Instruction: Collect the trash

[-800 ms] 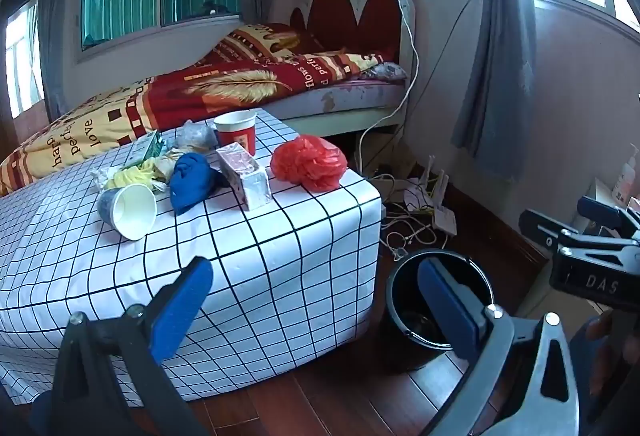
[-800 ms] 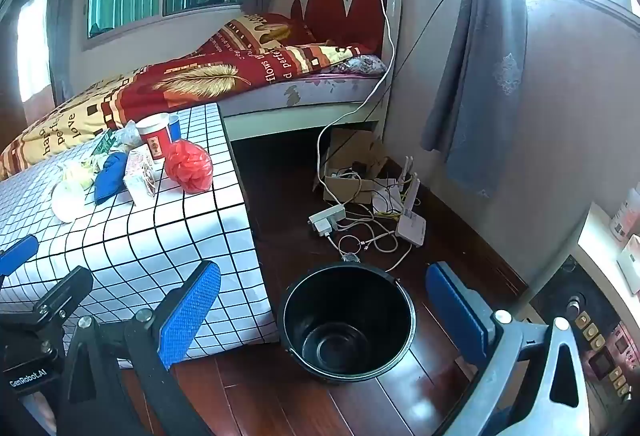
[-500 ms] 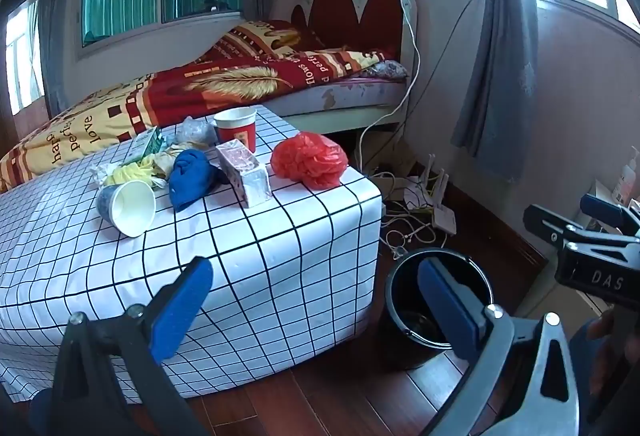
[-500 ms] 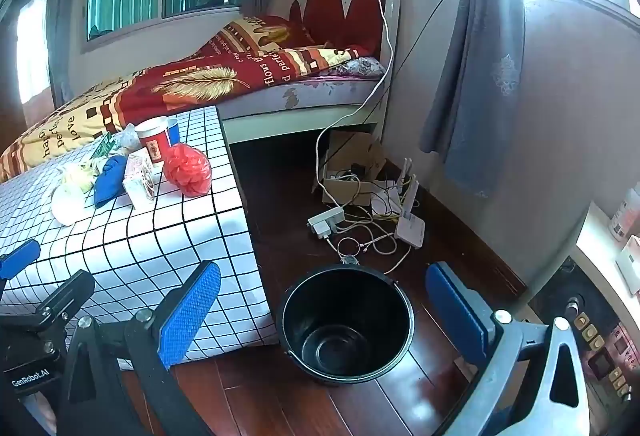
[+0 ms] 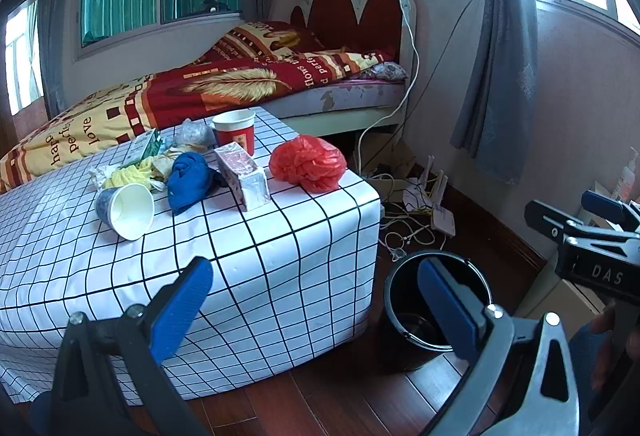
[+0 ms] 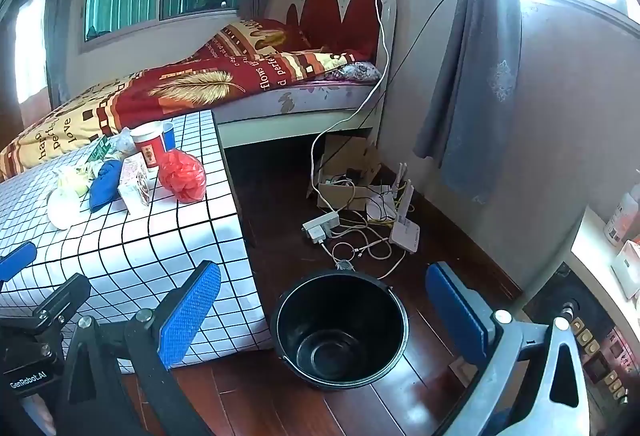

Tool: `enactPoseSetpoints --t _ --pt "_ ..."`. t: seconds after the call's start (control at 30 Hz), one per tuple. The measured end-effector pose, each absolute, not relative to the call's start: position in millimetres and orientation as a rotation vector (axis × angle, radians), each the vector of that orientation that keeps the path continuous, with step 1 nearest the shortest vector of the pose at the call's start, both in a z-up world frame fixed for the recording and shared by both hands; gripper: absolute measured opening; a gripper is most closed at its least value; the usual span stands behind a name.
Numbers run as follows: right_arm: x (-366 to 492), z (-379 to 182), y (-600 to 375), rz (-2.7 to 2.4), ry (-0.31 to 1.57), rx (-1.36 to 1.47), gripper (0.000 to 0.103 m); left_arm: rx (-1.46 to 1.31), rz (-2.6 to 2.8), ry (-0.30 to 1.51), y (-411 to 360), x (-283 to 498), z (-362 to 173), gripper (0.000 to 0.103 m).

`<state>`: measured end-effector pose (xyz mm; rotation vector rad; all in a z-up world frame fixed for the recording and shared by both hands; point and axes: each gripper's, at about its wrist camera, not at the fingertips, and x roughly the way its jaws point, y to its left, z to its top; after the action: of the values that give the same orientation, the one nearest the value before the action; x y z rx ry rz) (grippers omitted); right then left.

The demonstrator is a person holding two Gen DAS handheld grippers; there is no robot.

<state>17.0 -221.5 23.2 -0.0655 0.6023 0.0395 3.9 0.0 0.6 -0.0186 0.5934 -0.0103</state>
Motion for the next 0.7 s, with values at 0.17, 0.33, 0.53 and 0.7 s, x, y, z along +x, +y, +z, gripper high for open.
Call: enactPoseSetpoints --t 0.17,0.33,0.53,0.7 --pt "17.4 24.1 -224.2 0.038 0.6 -0.063 0.103 -0.021 -0.011 0.595 -0.3 6.8 4.0 0.103" --pt "17.4 25.0 -224.8 0.03 0.593 -0.064 0.103 -0.021 -0.009 0.594 -0.5 6.3 3.7 0.103" --pt "17.8 26.5 -225.8 0.008 0.588 -0.072 0.103 -0.02 -0.002 0.59 -0.5 6.4 4.7 0.103" --pt "17.6 27.0 -226.8 0.006 0.587 -0.068 0.103 -0.023 0.0 0.589 0.1 5.4 4.5 0.103"
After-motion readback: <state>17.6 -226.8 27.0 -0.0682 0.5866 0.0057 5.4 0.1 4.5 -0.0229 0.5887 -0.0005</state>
